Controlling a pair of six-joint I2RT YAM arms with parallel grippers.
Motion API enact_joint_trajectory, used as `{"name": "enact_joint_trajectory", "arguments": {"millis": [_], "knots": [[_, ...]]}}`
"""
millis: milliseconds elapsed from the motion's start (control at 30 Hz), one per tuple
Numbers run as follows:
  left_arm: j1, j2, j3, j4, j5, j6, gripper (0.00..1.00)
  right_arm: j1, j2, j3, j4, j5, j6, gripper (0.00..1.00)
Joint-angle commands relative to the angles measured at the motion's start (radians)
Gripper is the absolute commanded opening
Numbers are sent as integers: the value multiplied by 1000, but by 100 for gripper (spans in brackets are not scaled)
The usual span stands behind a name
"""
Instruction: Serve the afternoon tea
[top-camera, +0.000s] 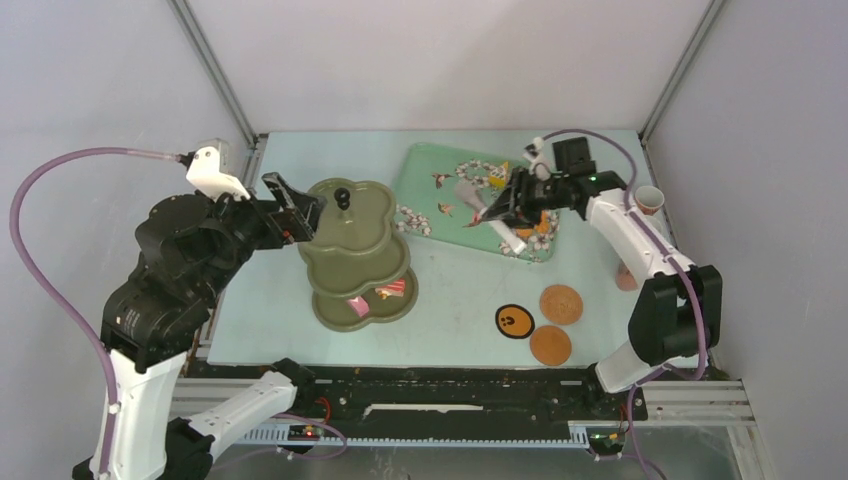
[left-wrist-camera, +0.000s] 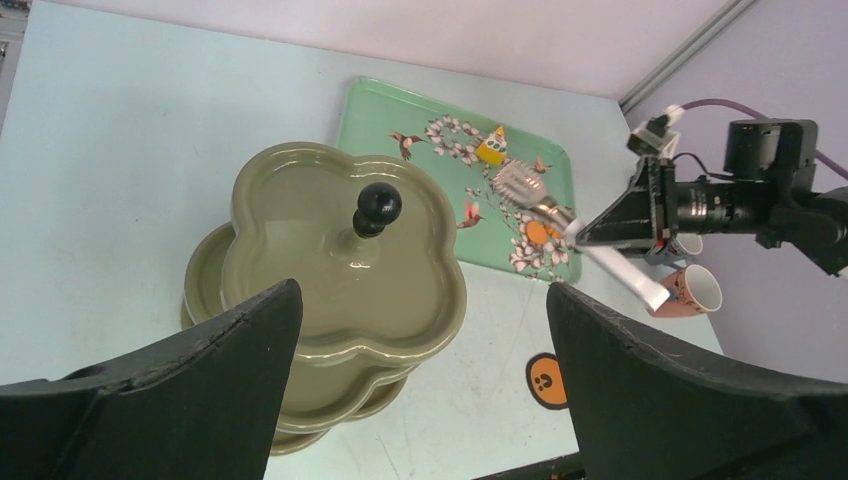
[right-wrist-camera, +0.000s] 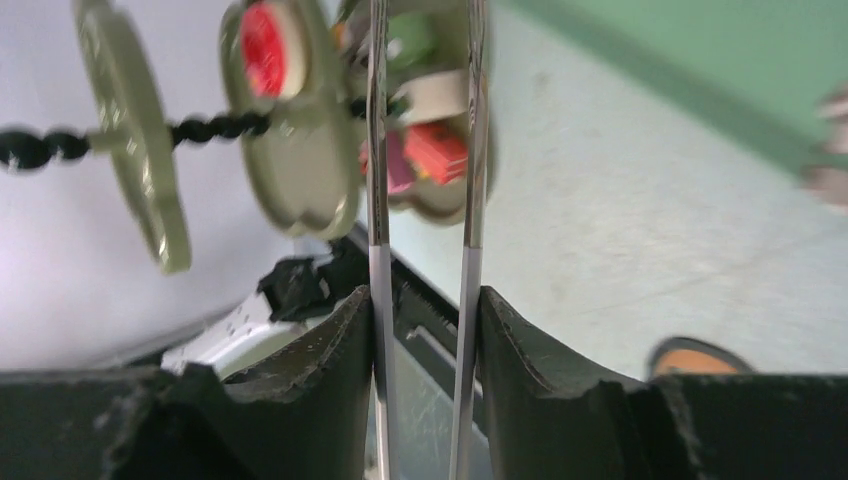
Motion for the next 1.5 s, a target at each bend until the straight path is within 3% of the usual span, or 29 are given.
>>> {"name": "enact_joint_trajectory", "arguments": {"millis": [0,300,500,1033,1467], "knots": [[-2,26,7,36,21,40,100,-120,-16,-3,-49,113,-96,41],[-1,66,52,-18,23,83,100,-202,96,4,71,278,-79,43],[-2,71,70,-55,-4,127,100,-199,215,93,89,333,-88,45],[-2,79,64,-78,-26,208,98,-165,394,331,22,436,-146,49],[-2,76,40,-64,-3,212,98,-93,481,485,-46,628,-136,50]]}}
